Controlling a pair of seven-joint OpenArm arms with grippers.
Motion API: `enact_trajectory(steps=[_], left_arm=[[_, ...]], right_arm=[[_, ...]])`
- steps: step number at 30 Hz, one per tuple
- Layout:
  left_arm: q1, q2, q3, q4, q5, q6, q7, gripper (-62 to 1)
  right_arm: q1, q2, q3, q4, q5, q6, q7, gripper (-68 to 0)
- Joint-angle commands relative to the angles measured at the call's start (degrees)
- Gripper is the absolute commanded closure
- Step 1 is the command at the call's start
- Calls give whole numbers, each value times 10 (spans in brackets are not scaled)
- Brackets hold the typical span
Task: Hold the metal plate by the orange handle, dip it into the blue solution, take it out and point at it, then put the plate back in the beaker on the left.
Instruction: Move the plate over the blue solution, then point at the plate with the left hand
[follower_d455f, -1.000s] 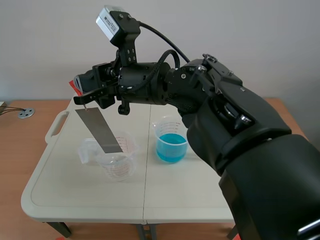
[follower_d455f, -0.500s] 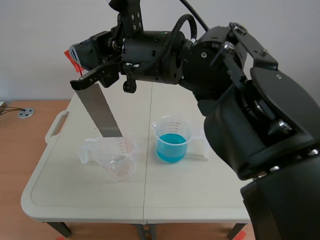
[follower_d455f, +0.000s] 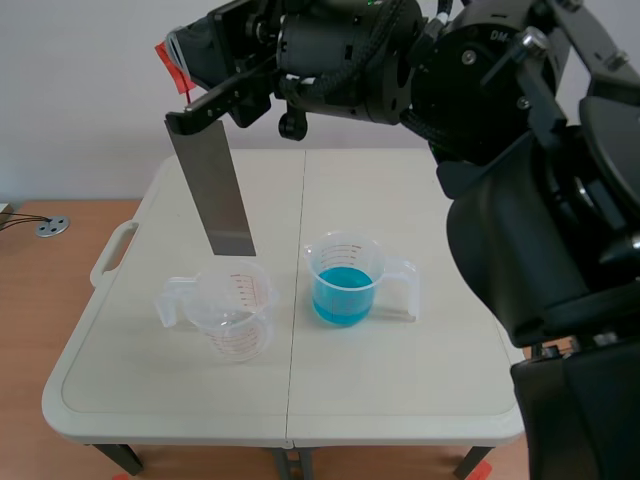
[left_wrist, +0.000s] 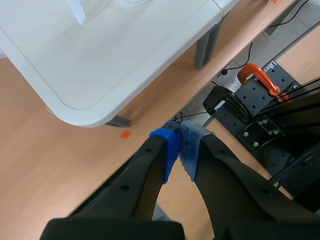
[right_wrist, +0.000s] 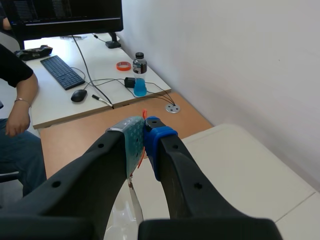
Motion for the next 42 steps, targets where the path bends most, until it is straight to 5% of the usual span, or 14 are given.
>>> enact_trajectory(steps=[1, 23, 35, 42], left_arm=[[1, 4, -1, 3, -4, -1, -6, -16], [-50, -38, 0, 3, -12, -6, -8, -16], [-198, -143, 47, -43, -114, -14, -8, -16], [-343, -161, 125, -104, -116, -25, -9, -16]], right_arm=[[7, -5, 9, 14, 5, 7, 4, -15], [7, -4, 143, 84, 5, 7, -73, -15], [7, 24, 156, 84, 20, 7, -77, -15], [7, 24, 173, 84, 20, 7, -89, -15]])
